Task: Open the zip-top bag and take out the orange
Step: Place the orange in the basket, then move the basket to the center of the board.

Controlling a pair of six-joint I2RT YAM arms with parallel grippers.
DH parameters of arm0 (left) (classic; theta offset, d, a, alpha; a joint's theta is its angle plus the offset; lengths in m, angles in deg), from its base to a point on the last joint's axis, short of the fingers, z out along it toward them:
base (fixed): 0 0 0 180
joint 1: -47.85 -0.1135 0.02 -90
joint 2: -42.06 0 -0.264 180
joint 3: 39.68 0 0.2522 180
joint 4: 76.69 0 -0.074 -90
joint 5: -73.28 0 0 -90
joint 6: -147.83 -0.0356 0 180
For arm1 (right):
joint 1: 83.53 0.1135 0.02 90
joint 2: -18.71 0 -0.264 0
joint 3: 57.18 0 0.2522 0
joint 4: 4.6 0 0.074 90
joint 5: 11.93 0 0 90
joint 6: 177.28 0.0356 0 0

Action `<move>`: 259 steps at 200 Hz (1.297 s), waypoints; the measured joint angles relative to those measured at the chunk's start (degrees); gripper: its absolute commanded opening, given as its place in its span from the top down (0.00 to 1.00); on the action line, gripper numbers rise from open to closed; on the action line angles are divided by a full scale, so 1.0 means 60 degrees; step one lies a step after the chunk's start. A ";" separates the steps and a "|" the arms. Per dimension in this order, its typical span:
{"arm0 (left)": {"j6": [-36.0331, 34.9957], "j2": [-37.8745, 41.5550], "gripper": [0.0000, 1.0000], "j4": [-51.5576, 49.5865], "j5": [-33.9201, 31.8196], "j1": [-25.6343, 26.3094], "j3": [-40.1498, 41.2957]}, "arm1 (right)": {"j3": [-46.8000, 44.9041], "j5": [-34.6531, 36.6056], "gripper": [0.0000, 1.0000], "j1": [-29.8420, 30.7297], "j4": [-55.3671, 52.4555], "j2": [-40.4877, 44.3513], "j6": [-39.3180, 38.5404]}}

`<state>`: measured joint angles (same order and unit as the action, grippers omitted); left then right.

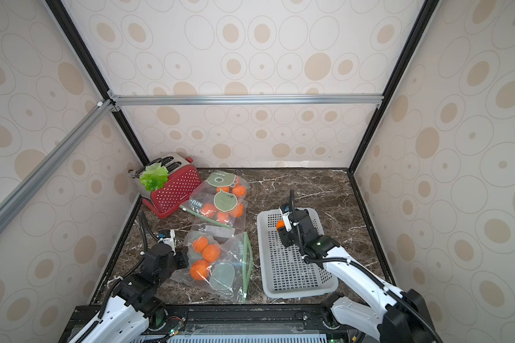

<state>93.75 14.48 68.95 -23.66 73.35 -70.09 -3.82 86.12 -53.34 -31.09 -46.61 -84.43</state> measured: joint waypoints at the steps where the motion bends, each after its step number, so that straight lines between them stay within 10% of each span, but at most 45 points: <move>1: -0.0004 0.0015 1.00 0.0000 0.0004 0.0000 0.0000 | 0.0007 0.0015 0.59 -0.0018 0.0007 -0.0098 0.0018; 92: -0.0146 0.0102 1.00 0.0058 0.0262 0.0000 0.0000 | 0.0922 -0.0091 0.22 -0.0375 0.0022 -0.2459 0.0335; 157: -0.0142 -0.0331 1.00 0.0117 0.0251 0.0000 0.0000 | 0.0546 -0.3439 0.57 0.0415 0.0525 0.0849 -0.0058; 219: -0.0146 -0.0437 1.00 0.0135 0.0273 0.0000 0.0000 | 0.0659 -0.5038 0.88 0.2503 0.0022 -0.1071 -0.0845; 259: -0.0142 -0.0331 1.00 0.0135 0.0277 0.0000 0.0000 | 0.1009 -0.4816 0.87 0.2528 -0.0605 -0.1053 -0.1308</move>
<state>92.90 12.49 69.76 -22.00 73.35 -70.09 2.23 57.23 -38.17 -34.72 -52.92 -92.28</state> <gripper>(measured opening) 0.043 0.135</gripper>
